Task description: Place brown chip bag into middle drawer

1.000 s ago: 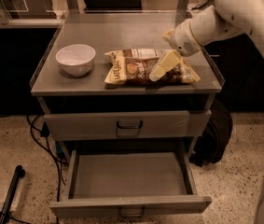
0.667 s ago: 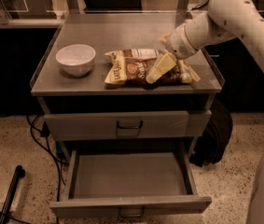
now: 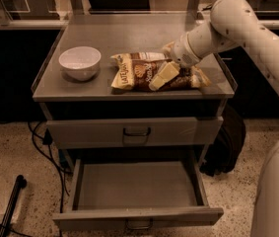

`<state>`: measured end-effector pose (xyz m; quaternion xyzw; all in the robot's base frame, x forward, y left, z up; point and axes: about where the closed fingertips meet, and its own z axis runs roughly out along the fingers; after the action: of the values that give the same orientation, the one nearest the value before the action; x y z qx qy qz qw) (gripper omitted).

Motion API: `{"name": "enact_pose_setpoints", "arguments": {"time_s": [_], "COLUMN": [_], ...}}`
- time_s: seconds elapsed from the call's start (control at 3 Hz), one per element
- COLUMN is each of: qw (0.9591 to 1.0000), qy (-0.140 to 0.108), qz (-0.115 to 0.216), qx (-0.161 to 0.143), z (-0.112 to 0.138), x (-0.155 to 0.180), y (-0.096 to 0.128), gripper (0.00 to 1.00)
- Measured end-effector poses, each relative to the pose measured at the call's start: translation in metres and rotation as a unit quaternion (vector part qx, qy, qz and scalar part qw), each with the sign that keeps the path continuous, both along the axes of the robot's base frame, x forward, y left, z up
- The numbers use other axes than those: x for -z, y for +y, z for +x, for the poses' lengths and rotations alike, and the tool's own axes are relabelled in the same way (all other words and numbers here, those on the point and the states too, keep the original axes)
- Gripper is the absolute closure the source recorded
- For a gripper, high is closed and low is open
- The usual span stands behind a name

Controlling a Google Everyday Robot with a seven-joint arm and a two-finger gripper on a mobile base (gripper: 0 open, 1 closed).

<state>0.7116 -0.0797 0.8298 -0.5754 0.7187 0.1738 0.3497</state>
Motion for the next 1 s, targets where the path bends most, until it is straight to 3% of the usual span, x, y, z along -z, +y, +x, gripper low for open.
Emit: {"name": "enact_pose_setpoints", "arguments": {"time_s": [0.33,1.0], "qw": [0.9999,0.9997], "qy": [0.011,0.018], "qz": [-0.008,-0.013], "qx": [-0.001,0.002], "z": [-0.003,-0.021], "x": [0.002,-0.037], "y": [0.001,-0.004], "gripper": [0.41,0.88]}}
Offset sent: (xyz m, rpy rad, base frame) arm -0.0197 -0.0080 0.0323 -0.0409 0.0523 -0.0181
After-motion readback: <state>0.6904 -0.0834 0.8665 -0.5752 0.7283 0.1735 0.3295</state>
